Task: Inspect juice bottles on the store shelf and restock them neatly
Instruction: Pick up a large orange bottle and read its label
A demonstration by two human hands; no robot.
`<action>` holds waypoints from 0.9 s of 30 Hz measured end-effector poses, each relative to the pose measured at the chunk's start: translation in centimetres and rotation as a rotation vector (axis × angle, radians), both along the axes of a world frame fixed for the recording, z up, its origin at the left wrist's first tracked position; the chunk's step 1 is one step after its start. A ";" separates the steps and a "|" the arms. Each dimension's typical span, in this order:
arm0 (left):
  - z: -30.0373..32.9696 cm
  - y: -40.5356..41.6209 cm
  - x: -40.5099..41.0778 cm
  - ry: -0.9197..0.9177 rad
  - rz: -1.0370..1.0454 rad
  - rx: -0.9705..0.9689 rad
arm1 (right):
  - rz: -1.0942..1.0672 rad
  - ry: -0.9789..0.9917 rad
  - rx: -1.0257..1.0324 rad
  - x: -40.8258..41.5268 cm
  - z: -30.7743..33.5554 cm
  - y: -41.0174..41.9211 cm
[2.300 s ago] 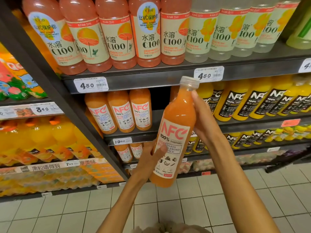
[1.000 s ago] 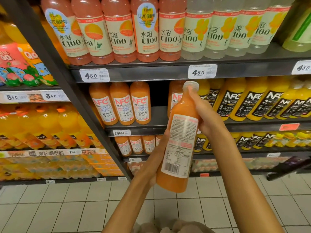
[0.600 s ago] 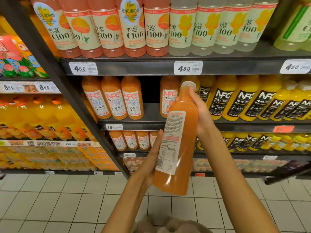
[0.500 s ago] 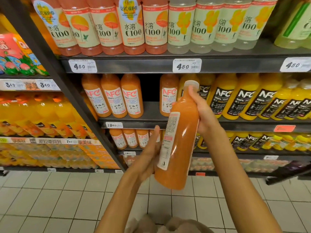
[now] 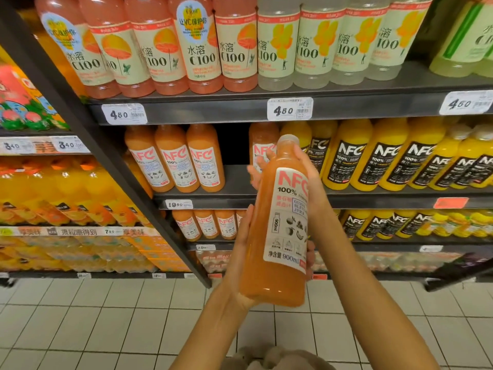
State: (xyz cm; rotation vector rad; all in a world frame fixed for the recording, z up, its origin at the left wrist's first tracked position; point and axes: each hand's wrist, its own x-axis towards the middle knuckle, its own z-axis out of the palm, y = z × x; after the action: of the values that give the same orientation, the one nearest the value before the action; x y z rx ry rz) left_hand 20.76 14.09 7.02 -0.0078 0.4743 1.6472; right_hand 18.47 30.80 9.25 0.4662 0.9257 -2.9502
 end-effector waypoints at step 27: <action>2.4 -4.9 -2.9 0.001 0.154 -0.151 | 0.012 -0.409 0.176 -3.5 -4.2 -3.0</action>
State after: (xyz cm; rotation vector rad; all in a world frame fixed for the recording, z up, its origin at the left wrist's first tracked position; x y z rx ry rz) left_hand 17.83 9.23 9.40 -0.1586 0.6102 1.7584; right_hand 14.98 27.78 5.07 1.0152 1.1213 -2.6158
